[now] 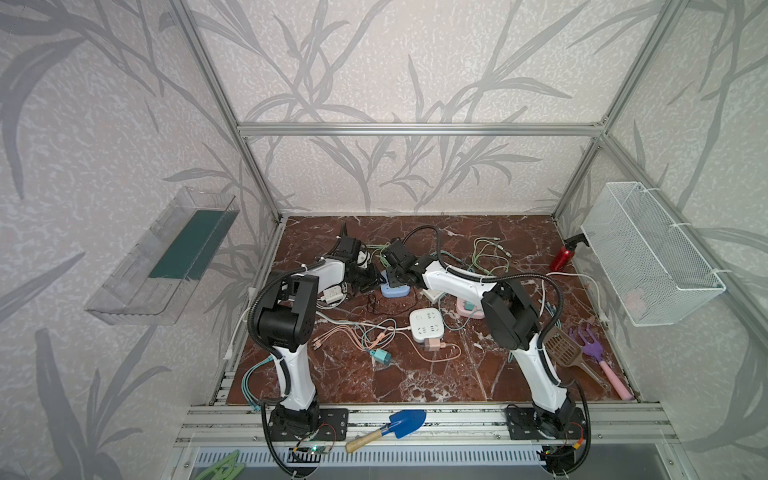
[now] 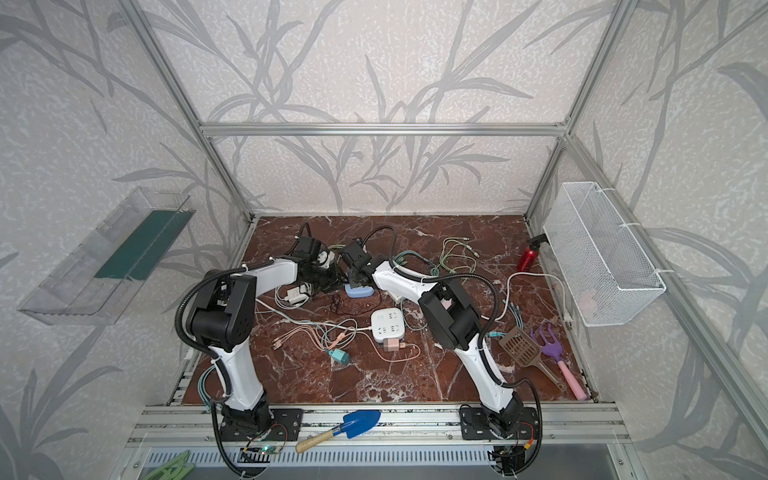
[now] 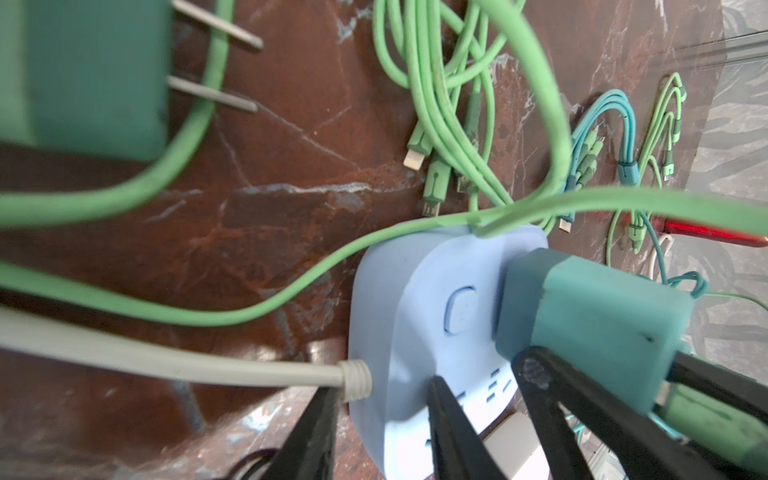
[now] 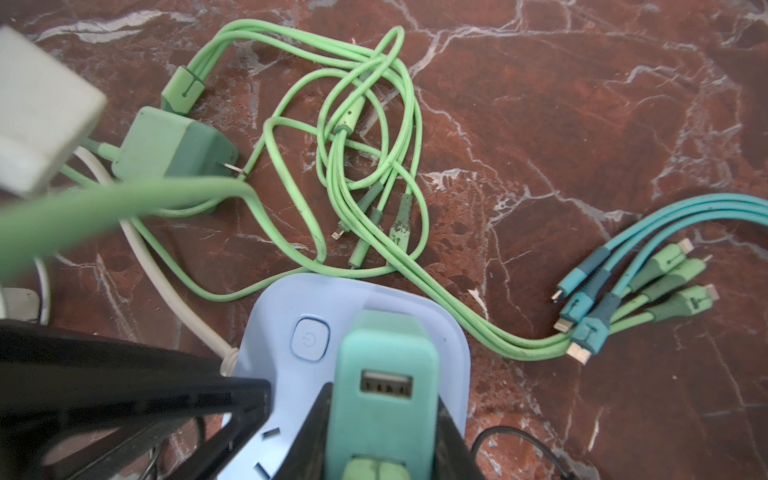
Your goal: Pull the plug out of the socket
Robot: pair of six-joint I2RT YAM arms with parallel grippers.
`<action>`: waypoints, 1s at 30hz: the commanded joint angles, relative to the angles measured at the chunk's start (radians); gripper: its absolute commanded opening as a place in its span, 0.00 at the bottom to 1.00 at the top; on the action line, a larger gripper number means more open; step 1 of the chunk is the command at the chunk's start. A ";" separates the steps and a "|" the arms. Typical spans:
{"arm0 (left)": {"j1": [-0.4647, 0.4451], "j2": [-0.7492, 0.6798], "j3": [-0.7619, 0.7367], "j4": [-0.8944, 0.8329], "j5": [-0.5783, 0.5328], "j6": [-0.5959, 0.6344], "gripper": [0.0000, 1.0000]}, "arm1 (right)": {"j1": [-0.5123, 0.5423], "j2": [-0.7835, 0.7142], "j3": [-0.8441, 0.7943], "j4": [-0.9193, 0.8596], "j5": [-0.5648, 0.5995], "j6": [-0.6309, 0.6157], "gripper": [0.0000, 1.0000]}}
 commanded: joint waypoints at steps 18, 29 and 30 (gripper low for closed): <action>0.006 -0.100 -0.014 -0.046 -0.184 0.083 0.41 | 0.033 0.035 0.111 -0.109 -0.221 -0.046 0.11; 0.029 -0.081 -0.006 -0.010 -0.088 0.087 0.40 | 0.030 0.098 0.203 -0.218 -0.192 -0.075 0.11; 0.035 -0.085 -0.013 -0.001 -0.082 0.080 0.40 | 0.029 0.108 0.214 -0.233 -0.191 -0.075 0.11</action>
